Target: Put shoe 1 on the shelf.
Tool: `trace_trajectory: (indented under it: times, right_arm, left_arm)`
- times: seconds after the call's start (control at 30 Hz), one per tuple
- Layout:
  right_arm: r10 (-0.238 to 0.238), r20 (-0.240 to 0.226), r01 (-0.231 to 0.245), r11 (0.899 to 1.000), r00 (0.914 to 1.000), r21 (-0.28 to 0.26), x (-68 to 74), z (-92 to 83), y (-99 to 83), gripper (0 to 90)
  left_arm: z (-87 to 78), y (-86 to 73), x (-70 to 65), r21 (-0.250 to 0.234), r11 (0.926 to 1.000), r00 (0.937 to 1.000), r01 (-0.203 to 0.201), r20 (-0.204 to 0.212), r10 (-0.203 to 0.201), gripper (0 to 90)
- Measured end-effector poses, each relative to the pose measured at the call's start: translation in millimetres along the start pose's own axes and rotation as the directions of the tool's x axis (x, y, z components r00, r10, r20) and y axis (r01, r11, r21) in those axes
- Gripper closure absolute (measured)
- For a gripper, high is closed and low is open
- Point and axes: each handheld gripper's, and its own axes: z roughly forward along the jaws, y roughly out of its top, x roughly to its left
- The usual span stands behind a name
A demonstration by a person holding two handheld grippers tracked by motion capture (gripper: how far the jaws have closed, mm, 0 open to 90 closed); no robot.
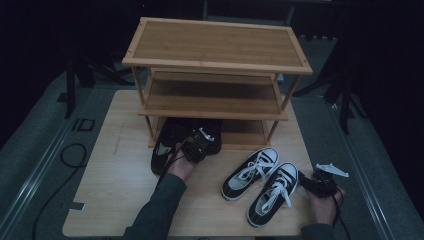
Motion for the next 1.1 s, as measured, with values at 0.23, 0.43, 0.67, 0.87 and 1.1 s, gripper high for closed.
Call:
trace_trajectory:
  times: [0.23,0.43,0.67,0.87,1.1]
  right_arm:
    - [0.000,0.000,0.000,1.000,1.0000,0.000,0.0,0.0,0.0,36.6]
    - [0.000,0.000,0.000,1.000,1.0000,0.000,0.0,0.0,0.0,36.6]
    - [-0.001,0.000,0.001,1.000,1.0000,0.000,0.0,0.1,0.0,36.6]
    - [-0.001,0.001,0.001,1.000,1.0000,0.000,0.0,0.1,0.0,36.6]
    - [-0.001,0.000,0.001,1.000,1.0000,0.000,0.0,0.1,0.0,36.6]
  left_arm:
    - [-7.7,-3.1,-0.1,-0.007,1.0000,0.9993,-0.004,0.037,0.004,88.4]
    - [-13.3,-8.5,0.1,-0.010,0.9999,0.9981,-0.010,0.062,0.011,88.4]
    - [-25.2,-17.9,-1.4,-0.015,0.9995,0.9974,-0.027,0.066,0.028,89.5]
    - [-35.8,-25.5,-1.2,-0.027,0.9991,0.9970,-0.033,0.069,0.035,90.0]
    - [-46.5,-35.5,-1.4,-0.038,0.9987,0.9962,-0.035,0.078,0.038,90.0]
